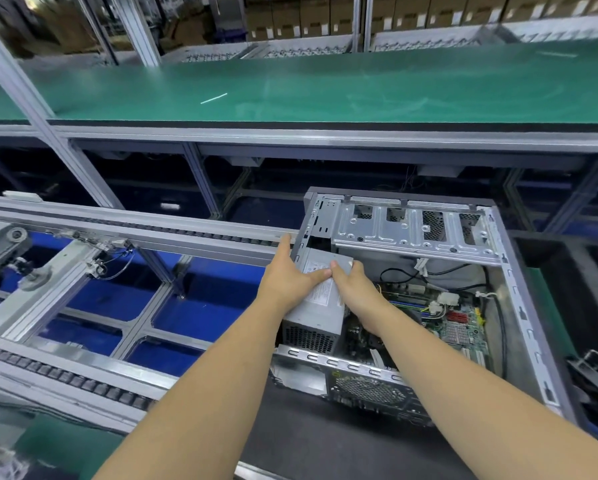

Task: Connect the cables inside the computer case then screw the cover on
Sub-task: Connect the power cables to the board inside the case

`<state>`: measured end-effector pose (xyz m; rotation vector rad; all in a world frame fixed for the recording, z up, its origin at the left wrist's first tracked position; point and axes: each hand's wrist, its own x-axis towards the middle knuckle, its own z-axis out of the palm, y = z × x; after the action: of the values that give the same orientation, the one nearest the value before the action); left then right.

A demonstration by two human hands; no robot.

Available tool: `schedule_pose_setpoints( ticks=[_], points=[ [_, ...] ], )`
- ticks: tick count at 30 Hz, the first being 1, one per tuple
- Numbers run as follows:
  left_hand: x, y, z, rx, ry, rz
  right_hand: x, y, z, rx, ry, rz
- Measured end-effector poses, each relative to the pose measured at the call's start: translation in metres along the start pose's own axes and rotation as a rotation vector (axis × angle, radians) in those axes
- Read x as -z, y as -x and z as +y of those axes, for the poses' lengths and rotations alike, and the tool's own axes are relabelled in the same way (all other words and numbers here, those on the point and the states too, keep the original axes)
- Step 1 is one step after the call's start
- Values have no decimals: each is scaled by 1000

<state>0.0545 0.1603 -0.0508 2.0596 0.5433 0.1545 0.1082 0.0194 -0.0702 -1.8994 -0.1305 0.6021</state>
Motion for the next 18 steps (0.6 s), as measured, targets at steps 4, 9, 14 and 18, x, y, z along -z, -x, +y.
schedule_pose_setpoints(
  ticks=[4, 9, 14, 18],
  points=[
    [2, 0, -4, -23, 37, -45, -3, -2, 6, 27, 57, 15],
    [2, -1, -3, -23, 44, -85, -2, -2, 5, 34, 176, 37],
    [2, -2, -6, -33, 79, -54, -17, -14, -7, 20, 207, 63],
    [1, 2, -1, 3, 83, -64, -10, -11, 0, 8, 62, -97]
  ],
)
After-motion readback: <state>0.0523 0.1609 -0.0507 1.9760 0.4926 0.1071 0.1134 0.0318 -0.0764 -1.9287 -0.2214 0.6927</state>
